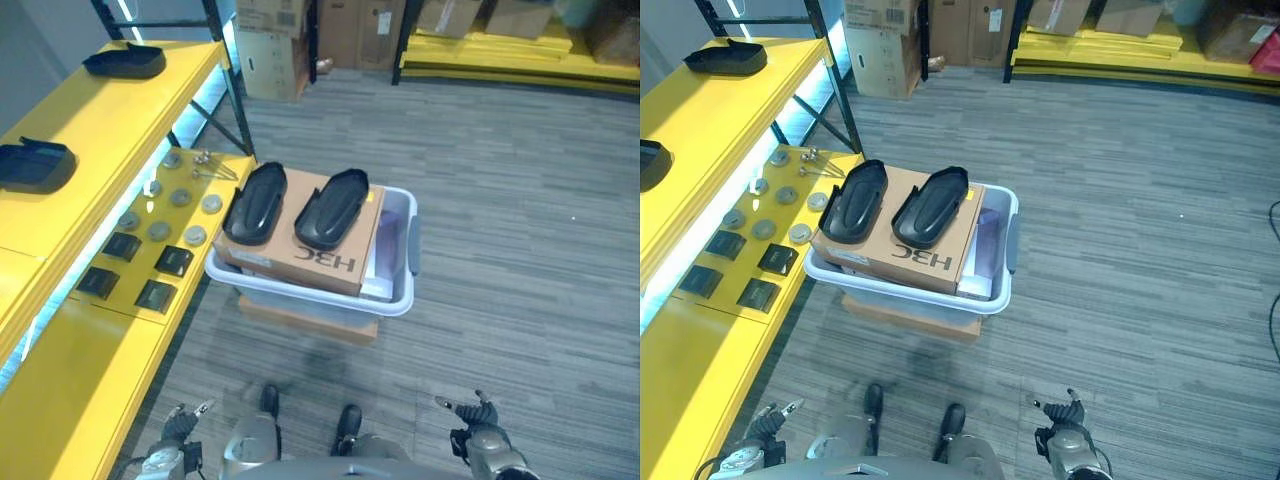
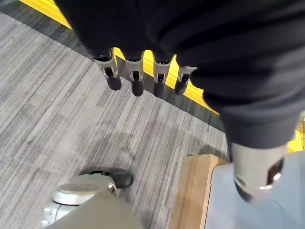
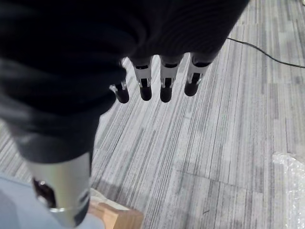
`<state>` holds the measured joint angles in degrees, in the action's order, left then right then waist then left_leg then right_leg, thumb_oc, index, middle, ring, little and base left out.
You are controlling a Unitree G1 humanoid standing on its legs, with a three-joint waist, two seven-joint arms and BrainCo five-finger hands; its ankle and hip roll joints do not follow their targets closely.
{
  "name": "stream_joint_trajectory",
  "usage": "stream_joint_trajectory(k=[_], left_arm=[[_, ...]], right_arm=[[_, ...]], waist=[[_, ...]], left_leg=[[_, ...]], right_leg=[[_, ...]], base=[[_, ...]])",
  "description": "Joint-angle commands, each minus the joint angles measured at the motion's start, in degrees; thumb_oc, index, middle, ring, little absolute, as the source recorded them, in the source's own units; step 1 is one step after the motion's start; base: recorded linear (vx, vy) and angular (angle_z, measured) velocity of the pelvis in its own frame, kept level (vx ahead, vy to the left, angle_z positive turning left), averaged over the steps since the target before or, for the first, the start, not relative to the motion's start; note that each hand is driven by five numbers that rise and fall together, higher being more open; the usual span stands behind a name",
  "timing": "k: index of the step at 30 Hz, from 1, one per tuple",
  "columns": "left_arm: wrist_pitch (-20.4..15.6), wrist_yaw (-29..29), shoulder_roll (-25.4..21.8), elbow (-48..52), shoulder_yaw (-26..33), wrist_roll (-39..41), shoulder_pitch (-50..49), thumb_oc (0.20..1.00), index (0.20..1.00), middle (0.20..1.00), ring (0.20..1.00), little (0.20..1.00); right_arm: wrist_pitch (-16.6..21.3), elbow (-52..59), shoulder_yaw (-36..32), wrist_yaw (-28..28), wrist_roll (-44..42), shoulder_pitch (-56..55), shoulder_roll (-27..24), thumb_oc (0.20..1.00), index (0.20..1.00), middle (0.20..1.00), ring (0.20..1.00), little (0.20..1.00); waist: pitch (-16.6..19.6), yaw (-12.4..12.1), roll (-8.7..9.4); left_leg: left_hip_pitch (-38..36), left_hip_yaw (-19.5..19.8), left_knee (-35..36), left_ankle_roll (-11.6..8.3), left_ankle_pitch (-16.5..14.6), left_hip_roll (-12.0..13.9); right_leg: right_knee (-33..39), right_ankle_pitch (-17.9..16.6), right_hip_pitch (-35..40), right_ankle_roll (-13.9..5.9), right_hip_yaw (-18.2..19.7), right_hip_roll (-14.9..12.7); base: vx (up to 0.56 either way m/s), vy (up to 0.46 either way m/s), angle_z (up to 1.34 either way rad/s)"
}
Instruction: Move parts from the plastic box to the shelf.
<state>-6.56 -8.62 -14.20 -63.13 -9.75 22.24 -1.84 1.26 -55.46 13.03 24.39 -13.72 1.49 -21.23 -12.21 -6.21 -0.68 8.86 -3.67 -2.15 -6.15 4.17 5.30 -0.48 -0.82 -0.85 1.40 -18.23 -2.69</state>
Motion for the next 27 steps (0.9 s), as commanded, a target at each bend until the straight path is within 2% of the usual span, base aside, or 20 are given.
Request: stream_joint_trajectory(k=[1,4,8,10,14,17,20,27], left_arm=[[-1.4,-1.0,-1.7,0.7,0.8,-1.2,0.4,1.0,1.0,1.0,1.0,1.0],[-1.7,-1.2,-1.8,2.2,0.5,-0.1,0.2,1.0,1.0,1.0,1.0,1.0],[-1.7,-1.3,-1.2,4.4,0.0,-1.1,-0.4,1.0,1.0,1.0,1.0,1.0],[-1.9,-2.0,-0.6,5.4,-0.6,-1.5,-1.7,1.0,1.0,1.0,1.0,1.0],[-3.1,-1.4,-0.7,5.7,-0.4,-3.2,-4.3,1.0,1.0,1.0,1.0,1.0],[-3.0,0.4,-2.2,6.0,0.5,-3.5,-5.4,1.0,1.0,1.0,1.0,1.0],[-2.5,1.5,-3.4,5.7,0.8,-3.5,-5.7,1.0,1.0,1.0,1.0,1.0],[-3.6,2.0,-3.5,3.5,0.7,-4.8,-6.4,1.0,1.0,1.0,1.0,1.0]], right_arm=[[1.3,3.1,0.9,1.4,-2.3,-0.4,-1.6,1.0,1.0,1.0,1.0,1.0],[2.5,4.8,1.6,1.7,-1.9,-0.6,-0.9,1.0,1.0,1.0,1.0,1.0],[6.5,8.7,1.8,4.4,-3.0,0.5,-0.9,1.0,1.0,1.0,1.0,1.0],[8.9,14.8,0.8,7.9,-3.8,1.8,-2.2,1.0,1.0,1.0,1.0,1.0],[10.1,26.4,-3.4,15.2,-3.0,5.7,-5.1,1.0,1.0,1.0,1.0,1.0],[9.6,35.9,-10.2,19.5,-3.4,11.2,-11.6,1.0,1.0,1.0,1.0,1.0],[6.3,39.3,-13.9,19.9,-4.0,17.3,-16.4,1.0,1.0,1.0,1.0,1.0],[1.0,37.3,-14.4,18.8,-4.7,21.9,-19.2,1.0,1.0,1.0,1.0,1.0]], waist=[[0.1,-1.4,0.56],[-0.1,-1.5,-0.11],[-0.2,-2.3,-0.52],[0.0,-3.0,-0.25],[0.7,-4.2,0.1],[1.1,-5.9,0.35],[1.8,-7.3,0.61],[2.6,-9.2,1.05]], left_leg=[[1.0,1.7,-5.0,3.2,-3.6,-1.8],[-0.6,1.1,-3.0,3.42,-3.6,-2.4],[-1.7,1.1,-0.9,3.87,-3.3,-2.8],[-2.4,1.1,-0.2,4.13,-3.4,-2.7],[-3.0,1.3,0.7,4.44,-3.4,-2.5],[-3.3,1.7,1.8,4.48,-3.4,-2.6],[-3.8,2.2,2.7,4.33,-3.6,-2.7],[-4.8,3.3,3.8,4.11,-3.5,-3.0]], right_leg=[[-4.8,3.6,-1.8,-6.74,4.3,-4.8],[-4.5,3.2,-2.0,-7.01,3.6,-5.0],[-3.4,2.0,-2.2,-7.72,3.5,-5.3],[-2.3,1.5,-1.4,-7.94,3.1,-5.4],[-1.6,1.3,-1.0,-8.19,2.5,-5.4],[-1.0,1.3,-0.6,-8.83,1.1,-5.6],[-0.2,1.2,0.1,-9.23,-0.2,-5.8],[1.1,1.0,1.7,-9.53,-2.0,-6.0]], base=[[0.04,0.098,-0.73],[0.02,0.12,-0.59],[0.01,0.063,0.03],[0.06,0.01,0.07],[0.05,0.015,-0.02],[0.04,0.031,0.06],[0.05,0.041,0.1],[0.07,0.027,0.14]])
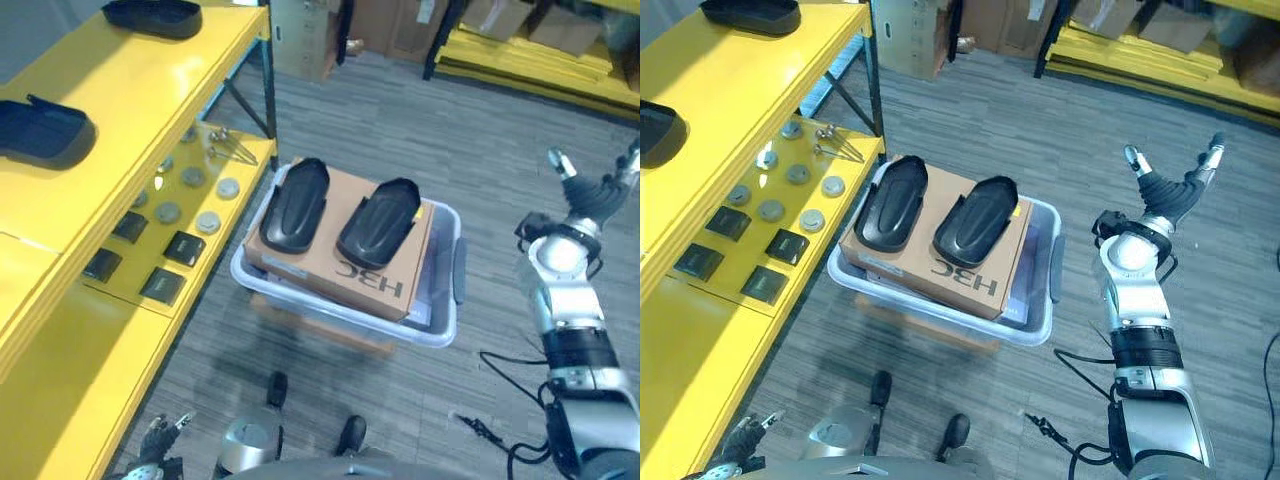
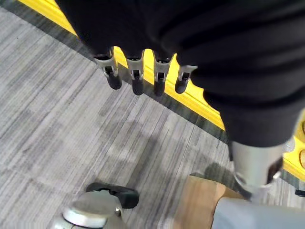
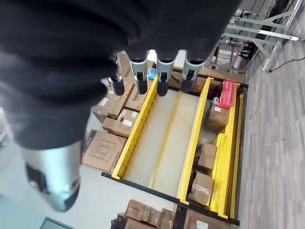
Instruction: Move parts from the plastic box to the shelf.
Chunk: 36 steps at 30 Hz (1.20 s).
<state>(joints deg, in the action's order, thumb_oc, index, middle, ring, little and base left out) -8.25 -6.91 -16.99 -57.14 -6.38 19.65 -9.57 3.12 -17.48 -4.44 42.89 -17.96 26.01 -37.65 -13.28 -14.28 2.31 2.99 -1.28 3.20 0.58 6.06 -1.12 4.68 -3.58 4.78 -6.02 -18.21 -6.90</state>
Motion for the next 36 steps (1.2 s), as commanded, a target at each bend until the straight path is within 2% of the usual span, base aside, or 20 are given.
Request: stream_joint_trajectory(k=[1,4,8,14,22,36], left_arm=[[-2.6,0.2,-0.5,-3.1,-3.3,-2.7,1.0,1.0,1.0,1.0,1.0,1.0],[-3.7,0.5,-0.7,-4.0,-4.5,-2.7,1.2,1.0,1.0,1.0,1.0,1.0],[-4.7,1.7,-1.7,-5.1,-7.4,-1.1,3.1,1.0,1.0,1.0,1.0,1.0],[-5.9,3.2,-2.8,-5.2,-9.9,0.8,5.1,1.0,1.0,1.0,1.0,1.0],[-6.9,4.9,-4.0,-3.8,-11.0,2.4,4.9,1.0,1.0,1.0,1.0,1.0],[-8.9,7.0,-4.0,-3.8,-10.5,4.2,3.7,1.0,1.0,1.0,1.0,1.0]], right_arm=[[-2.3,-3.2,3.6,-0.2,-1.7,-1.9,-2.6,1.0,1.0,1.0,1.0,1.0],[-2.3,-8.7,4.9,-0.6,-3.3,-0.2,-2.1,1.0,1.0,1.0,1.0,1.0],[2.1,-22.6,7.3,-1.5,-5.1,4.7,-2.2,1.0,1.0,1.0,1.0,1.0],[4.6,-32.3,9.7,-1.9,-7.8,10.4,-3.4,1.0,1.0,1.0,1.0,1.0],[4.9,-37.1,12.7,-2.1,-9.9,14.4,-4.1,1.0,1.0,1.0,1.0,1.0],[1.8,-39.7,14.9,-3.4,-8.4,13.2,-2.4,1.0,1.0,1.0,1.0,1.0]], waist=[[3.9,-1.9,-1.97],[3.4,-2.9,-2.45],[1.6,-4.9,-3.38],[-0.7,-6.8,-4.32],[-2.5,-8.8,-4.75],[-3.5,-9.4,-4.42]], left_leg=[[1.0,1.3,-1.5,-2.65,-5.3,3.2],[1.2,2.0,-2.0,-2.65,-5.4,3.0],[4.0,3.9,-3.7,-2.29,-5.4,2.0],[7.2,6.5,-4.9,-1.69,-5.4,0.4],[9.1,8.5,-4.9,-1.42,-6.3,-0.9],[10.4,8.6,-4.2,-1.2,-6.1,-1.4]], right_leg=[[-4.0,3.8,-3.6,-2.06,-2.6,-1.9],[-4.6,4.1,-3.5,-2.02,-3.3,-2.3],[-5.8,4.0,-5.2,-2.26,-4.8,-3.4],[-6.7,3.7,-7.4,-2.57,-5.8,-4.3],[-6.6,4.4,-8.9,-3.37,-5.5,-4.5],[-6.1,4.2,-10.3,-3.59,-5.1,-4.5]], base=[[0.07,0.049,0.17],[0.05,0.067,0.16],[-0.04,0.065,0.15],[-0.06,0.045,0.2],[0.0,0.032,0.12],[0.0,0.007,0.01]])
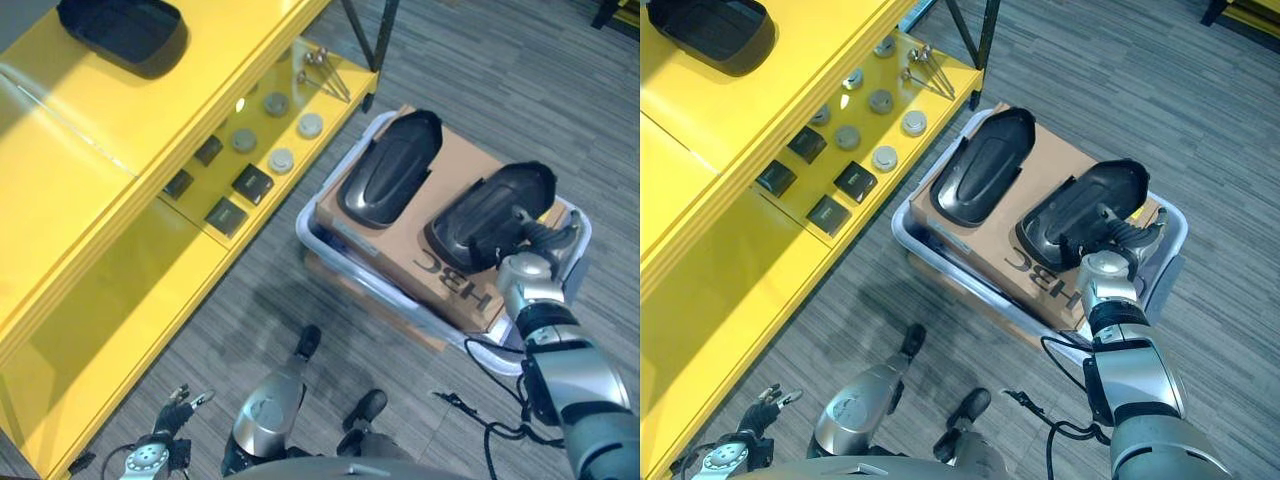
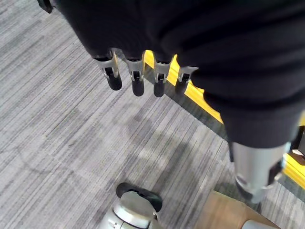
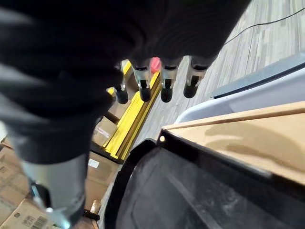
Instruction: Move parts from the plastic box to the shelf.
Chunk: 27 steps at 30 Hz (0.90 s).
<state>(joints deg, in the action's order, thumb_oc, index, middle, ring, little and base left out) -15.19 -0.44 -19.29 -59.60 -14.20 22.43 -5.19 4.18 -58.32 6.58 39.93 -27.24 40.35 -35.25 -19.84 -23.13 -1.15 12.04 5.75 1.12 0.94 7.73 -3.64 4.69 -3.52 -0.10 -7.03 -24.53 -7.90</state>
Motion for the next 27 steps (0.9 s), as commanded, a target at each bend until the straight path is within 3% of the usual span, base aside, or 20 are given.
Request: stream_joint_trajectory(k=[1,14,27], left_arm=[[-2.0,0.8,-1.8,-0.9,-2.6,2.2,-0.5,1.0,1.0,1.0,1.0,1.0],[-2.6,1.1,-2.1,-0.6,-2.6,4.1,0.8,1.0,1.0,1.0,1.0,1.0],[-3.2,2.0,-2.2,-0.6,-2.4,4.8,1.7,1.0,1.0,1.0,1.0,1.0]], right_arm=[[-0.8,0.8,4.3,-1.6,2.1,-1.3,-4.8,1.0,1.0,1.0,1.0,1.0],[-4.6,-1.2,9.6,-4.9,4.4,2.2,-3.8,1.0,1.0,1.0,1.0,1.0],[-4.6,-5.3,10.5,-7.1,4.2,2.7,-3.3,1.0,1.0,1.0,1.0,1.0]], waist=[[2.8,-0.5,-0.91],[1.2,-1.1,-0.78],[0.3,-1.6,-0.5]], left_leg=[[1.6,1.4,-2.1,-1.59,-7.7,1.1],[4.4,1.5,-3.3,-1.5,-7.5,0.7],[6.4,1.7,-3.9,-1.33,-7.4,0.2]], right_leg=[[-6.0,4.0,-5.6,-2.6,1.4,-3.5],[-6.5,3.6,-8.0,-2.56,1.7,-3.7],[-7.2,3.5,-10.0,-2.79,2.0,-4.0]], base=[[0.0,0.0,0.0],[-0.01,0.008,0.01],[-0.01,0.009,0.0]])
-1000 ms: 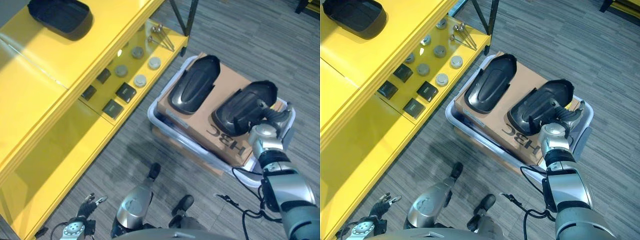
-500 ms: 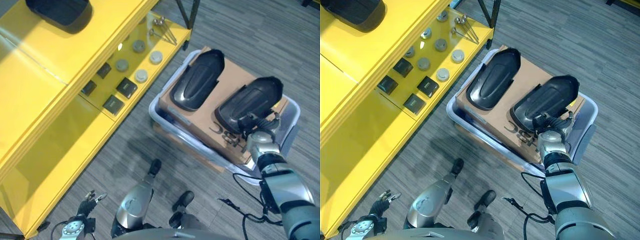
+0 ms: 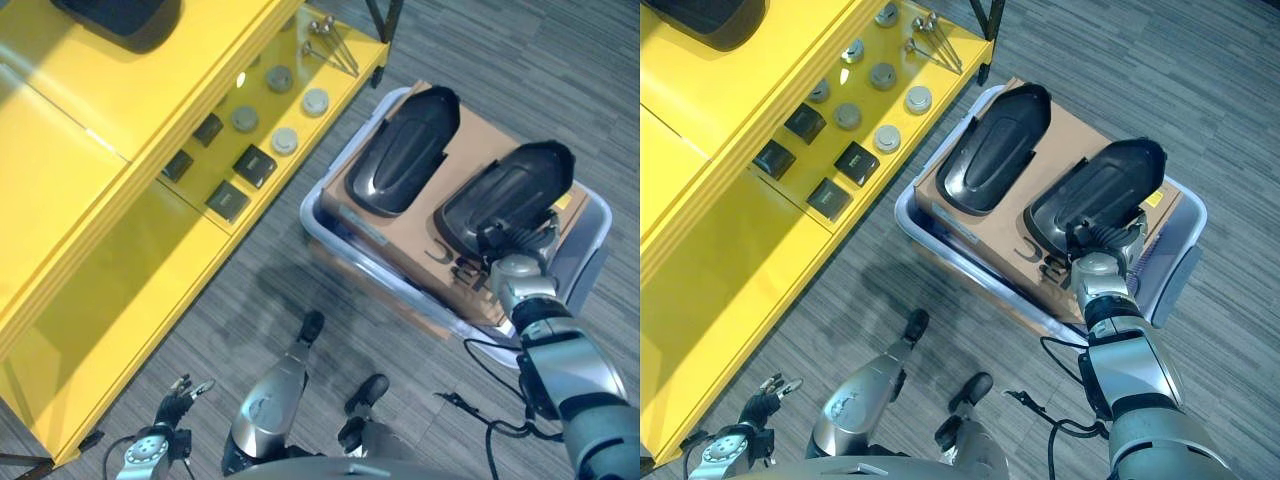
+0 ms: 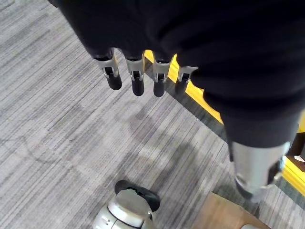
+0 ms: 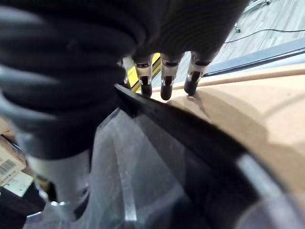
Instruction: Move parts from the plastic box to the shelf.
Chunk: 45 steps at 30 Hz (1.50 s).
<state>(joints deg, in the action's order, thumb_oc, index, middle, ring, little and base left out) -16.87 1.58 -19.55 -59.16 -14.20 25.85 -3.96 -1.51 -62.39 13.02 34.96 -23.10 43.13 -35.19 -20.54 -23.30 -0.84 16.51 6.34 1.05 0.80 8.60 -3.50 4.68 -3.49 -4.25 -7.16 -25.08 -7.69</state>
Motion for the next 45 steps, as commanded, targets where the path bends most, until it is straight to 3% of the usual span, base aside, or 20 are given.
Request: stream_joint_trajectory(k=[1,2,3,4,5,14,15,17,20,26,28,31,32,36,41,45], left_arm=[[-1.8,0.1,-2.0,-1.2,-2.5,1.5,0.6,1.0,1.0,1.0,1.0,1.0],[-1.9,0.1,-1.9,-1.3,-2.5,1.6,0.6,1.0,1.0,1.0,1.0,1.0],[-2.0,0.1,-1.9,-1.3,-2.6,1.8,0.6,1.0,1.0,1.0,1.0,1.0],[-2.1,0.1,-2.0,-1.3,-2.7,2.0,0.7,1.0,1.0,1.0,1.0,1.0],[-2.1,0.2,-2.0,-1.2,-2.6,2.1,0.7,1.0,1.0,1.0,1.0,1.0],[-2.0,0.3,-2.1,0.4,-2.7,2.6,0.6,1.0,1.0,1.0,1.0,1.0],[-2.2,0.4,-2.3,0.4,-2.7,2.8,0.6,1.0,1.0,1.0,1.0,1.0],[-2.4,0.2,-2.2,0.7,-2.8,2.8,0.7,1.0,1.0,1.0,1.0,1.0],[-2.9,0.1,-2.2,1.2,-2.9,2.6,0.4,1.0,1.0,1.0,1.0,1.0],[-4.5,0.7,-2.6,3.7,-2.5,2.3,-0.2,1.0,1.0,1.0,1.0,1.0],[-5.9,1.9,-2.7,6.1,-2.0,3.9,-0.5,1.0,1.0,1.0,1.0,1.0],[-5.7,2.4,-3.0,9.6,-1.4,4.9,-0.4,1.0,1.0,1.0,1.0,1.0],[-2.8,2.0,-4.1,19.0,-0.1,6.6,-0.5,1.0,1.0,1.0,1.0,1.0],[4.6,2.8,-5.0,37.4,4.9,9.8,0.5,1.0,1.0,1.0,1.0,1.0],[14.5,3.8,-5.6,51.7,6.2,13.3,6.8,1.0,1.0,1.0,1.0,1.0],[20.1,3.8,-4.6,53.6,4.3,17.6,12.4,1.0,1.0,1.0,1.0,1.0]], right_arm=[[1.4,-1.8,4.0,-2.3,0.1,-0.3,-3.1,0.843,0.843,0.843,0.843,0.843],[1.7,-2.2,3.9,-2.4,0.0,-0.5,-3.1,0.608,0.608,0.608,0.608,0.608],[1.9,-2.6,3.8,-2.6,0.0,-0.5,-3.1,0.482,0.482,0.482,0.482,0.482],[1.9,-2.9,3.8,-2.6,0.1,-0.5,-3.1,0.407,0.407,0.407,0.407,0.407],[1.9,-2.9,3.8,-2.7,0.2,-0.5,-3.1,0.2,0.2,0.2,0.2,0.2],[1.7,-2.1,3.1,-1.9,-0.7,-1.3,-3.5,0.2,0.2,0.2,0.2,0.2],[1.5,-2.0,3.1,-1.7,-0.7,-1.3,-3.5,0.253,0.253,0.253,0.253,0.253],[1.4,-1.8,3.1,-1.5,-0.6,-1.5,-3.4,0.26,0.26,0.26,0.26,0.26],[1.3,-1.6,2.9,-1.0,-0.2,-2.0,-3.3,0.2,0.2,0.2,0.2,0.2],[3.3,0.7,1.8,2.7,-0.4,-5.6,-2.3,0.2,0.2,0.2,0.2,0.2],[6.5,4.5,0.3,6.6,-0.9,-8.5,-1.3,0.2,0.2,0.2,0.2,0.2],[7.0,10.1,-0.9,9.5,-1.0,-11.0,-0.9,0.2,0.2,0.2,0.2,0.2],[7.0,20.3,-3.6,13.1,1.4,-15.3,0.4,0.2,0.2,0.2,0.2,0.2],[4.7,38.4,-9.6,13.8,6.9,-24.6,2.3,0.2,0.2,0.2,0.2,0.2],[2.9,45.1,-10.7,9.3,11.6,-26.7,2.4,0.2,0.2,0.2,0.2,0.2],[2.8,45.6,-9.0,5.1,13.8,-25.8,2.5,0.2,0.2,0.2,0.2,0.2]], waist=[[1.1,-1.5,-0.78],[1.1,-1.5,-0.77],[1.1,-1.5,-0.76],[1.2,-1.5,-0.77],[1.1,-1.5,-0.77],[1.1,-1.0,-0.64],[1.2,-0.9,-0.58],[1.2,-0.9,-0.5],[1.4,-0.7,-0.37],[3.1,-0.1,0.26],[4.4,0.7,0.54],[5.3,1.6,0.84],[6.9,2.8,1.4],[10.9,5.3,1.6],[14.3,8.0,0.81],[15.9,9.9,0.23]], left_leg=[[1.9,1.0,-3.8,-1.16,-8.3,0.1],[1.9,1.0,-3.8,-1.17,-8.2,0.1],[1.9,1.0,-3.8,-1.19,-8.2,0.1],[1.9,1.0,-3.8,-1.19,-8.2,0.2],[1.9,0.9,-3.8,-1.19,-8.2,0.2],[1.4,0.6,-3.8,-1.26,-8.2,0.4],[1.3,0.6,-3.6,-1.29,-8.2,0.5],[1.2,0.5,-3.6,-1.3,-8.2,0.6],[0.8,0.4,-3.4,-1.35,-8.3,0.8],[-1.8,-0.5,-1.7,-1.73,-8.2,1.8],[-3.7,-1.3,-0.4,-2.03,-8.1,2.5],[-4.3,-1.9,0.0,-1.87,-7.1,2.6],[-6.4,-2.8,0.8,-2.09,-7.3,3.4],[-11.3,-4.7,2.6,-2.18,-7.0,4.6],[-14.8,-7.0,3.2,-2.54,-7.2,5.6],[-16.0,-8.5,3.3,-2.59,-7.2,6.0]], right_leg=[[-7.3,3.4,-5.9,-2.69,2.5,-4.2],[-7.3,3.4,-6.0,-2.69,2.5,-4.3],[-7.3,3.4,-5.9,-2.69,2.5,-4.3],[-7.4,3.4,-6.0,-2.69,2.5,-4.3],[-7.4,3.4,-6.0,-2.68,2.5,-4.3],[-7.7,3.5,-5.8,-2.62,2.7,-4.2],[-7.6,3.5,-5.7,-2.65,2.7,-4.2],[-7.6,3.5,-5.6,-2.61,2.8,-4.1],[-7.5,3.6,-5.2,-2.56,2.7,-4.0],[-6.2,3.8,-2.8,-2.43,2.5,-3.2],[-5.4,3.9,-1.1,-2.37,2.5,-2.8],[-5.0,3.0,-0.7,-2.03,2.3,-2.7],[-4.4,3.0,0.9,-1.9,3.1,-2.2],[-2.9,2.4,4.5,-1.84,4.8,-1.5],[-1.5,2.3,7.3,-1.79,6.5,-1.2],[-1.0,2.2,7.9,-1.97,7.2,-1.2]], base=[[0.0,0.0,0.0],[-0.01,-0.012,0.04],[-0.01,-0.008,0.03],[0.0,0.0,0.0],[0.0,0.0,0.0],[0.0,0.0,0.0],[-0.03,-0.03,0.0],[-0.04,-0.035,-0.01],[-0.03,-0.046,-0.01],[-0.01,-0.049,0.0],[0.0,-0.07,-0.03],[-0.05,-0.037,-0.1],[0.02,-0.084,-0.17],[0.09,-0.068,-0.28],[0.06,-0.014,-0.32],[0.02,0.004,-0.24]])
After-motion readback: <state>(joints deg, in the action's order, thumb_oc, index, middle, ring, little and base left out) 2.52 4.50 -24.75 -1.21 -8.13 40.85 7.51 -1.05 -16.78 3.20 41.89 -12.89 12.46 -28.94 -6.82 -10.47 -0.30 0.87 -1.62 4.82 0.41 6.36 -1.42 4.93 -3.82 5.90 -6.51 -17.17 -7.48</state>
